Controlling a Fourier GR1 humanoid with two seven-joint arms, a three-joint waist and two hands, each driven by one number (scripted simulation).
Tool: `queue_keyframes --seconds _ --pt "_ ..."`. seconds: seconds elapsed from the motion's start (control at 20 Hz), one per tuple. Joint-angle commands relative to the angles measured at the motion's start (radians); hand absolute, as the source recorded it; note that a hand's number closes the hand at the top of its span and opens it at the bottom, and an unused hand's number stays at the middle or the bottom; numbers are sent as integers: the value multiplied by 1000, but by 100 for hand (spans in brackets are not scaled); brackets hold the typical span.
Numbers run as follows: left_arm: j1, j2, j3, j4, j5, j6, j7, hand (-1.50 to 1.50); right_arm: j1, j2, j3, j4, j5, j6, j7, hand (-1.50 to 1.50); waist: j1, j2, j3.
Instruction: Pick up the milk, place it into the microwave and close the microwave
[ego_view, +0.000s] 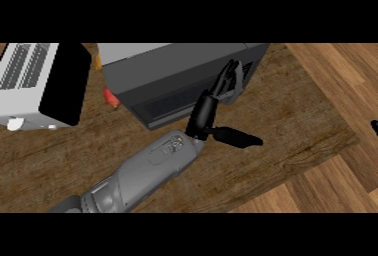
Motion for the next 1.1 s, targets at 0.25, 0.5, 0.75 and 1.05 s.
queue_keyframes --seconds 0.25,0.5,0.75,1.05 --pt "-54 -5 8 54 56 13 -35 -150 -34 -43 -30 13 -52 0 36 -150 -20 7 2" --pt "-52 -5 -4 65 83 22 -56 -150 -42 -51 -21 4 -68 0 56 -150 -32 7 0" --pt "-61 -5 -12 77 104 27 -82 -150 -52 -64 -30 16 -96 10 64 -150 -38 9 3" --pt "-67 -5 -26 76 136 29 -105 -150 -63 -76 -27 22 -121 19 79 -150 -45 9 4"
